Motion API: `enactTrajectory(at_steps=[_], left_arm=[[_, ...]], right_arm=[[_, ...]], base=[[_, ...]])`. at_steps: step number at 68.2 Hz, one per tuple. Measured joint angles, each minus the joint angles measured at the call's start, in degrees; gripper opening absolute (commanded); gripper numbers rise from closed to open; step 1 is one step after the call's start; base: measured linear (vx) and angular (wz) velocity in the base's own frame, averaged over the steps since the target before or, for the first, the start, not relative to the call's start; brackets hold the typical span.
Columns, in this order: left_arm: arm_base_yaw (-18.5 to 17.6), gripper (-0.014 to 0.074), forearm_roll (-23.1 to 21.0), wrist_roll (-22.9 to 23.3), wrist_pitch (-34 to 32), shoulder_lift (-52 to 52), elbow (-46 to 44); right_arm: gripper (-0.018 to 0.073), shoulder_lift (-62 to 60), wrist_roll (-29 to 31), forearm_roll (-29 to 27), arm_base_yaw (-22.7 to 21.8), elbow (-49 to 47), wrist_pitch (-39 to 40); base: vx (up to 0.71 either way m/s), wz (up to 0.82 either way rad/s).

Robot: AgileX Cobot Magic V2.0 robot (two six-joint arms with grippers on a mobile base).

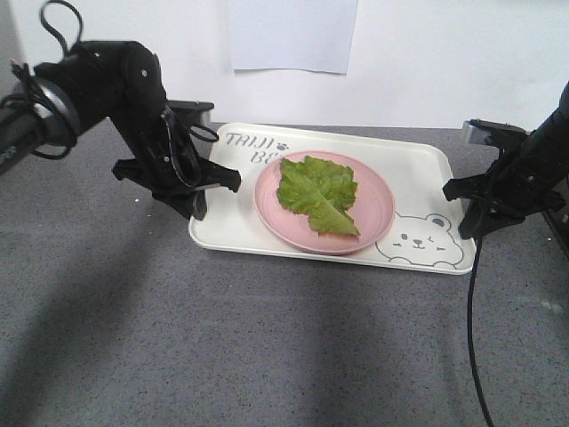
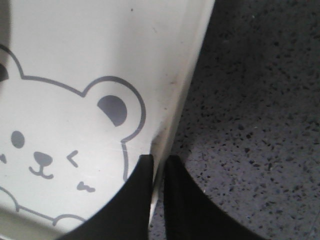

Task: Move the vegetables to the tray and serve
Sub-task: 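Lower the tray with both grippers onto the counter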

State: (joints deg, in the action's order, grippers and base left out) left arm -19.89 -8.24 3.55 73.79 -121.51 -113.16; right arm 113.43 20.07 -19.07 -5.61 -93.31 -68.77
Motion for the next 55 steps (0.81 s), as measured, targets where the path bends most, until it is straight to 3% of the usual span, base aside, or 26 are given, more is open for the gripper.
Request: enactTrajectory(at_steps=[33, 55], left_arm=[[-0.25, -0.0006, -0.52, 0.00, -1.04, -3.51, 0.00], [-0.25, 0.0011, -0.58, 0.00, -1.87, -3.68, 0.00]], right_arm=[[0.0052, 1.13, 0.38, 1.90, 0.06, 0.00, 1.06], [0.0237, 1.13, 2.92, 2.48, 0.49, 0.00, 1.10]], base=[[0.00, 0.00], [0.00, 0.00]])
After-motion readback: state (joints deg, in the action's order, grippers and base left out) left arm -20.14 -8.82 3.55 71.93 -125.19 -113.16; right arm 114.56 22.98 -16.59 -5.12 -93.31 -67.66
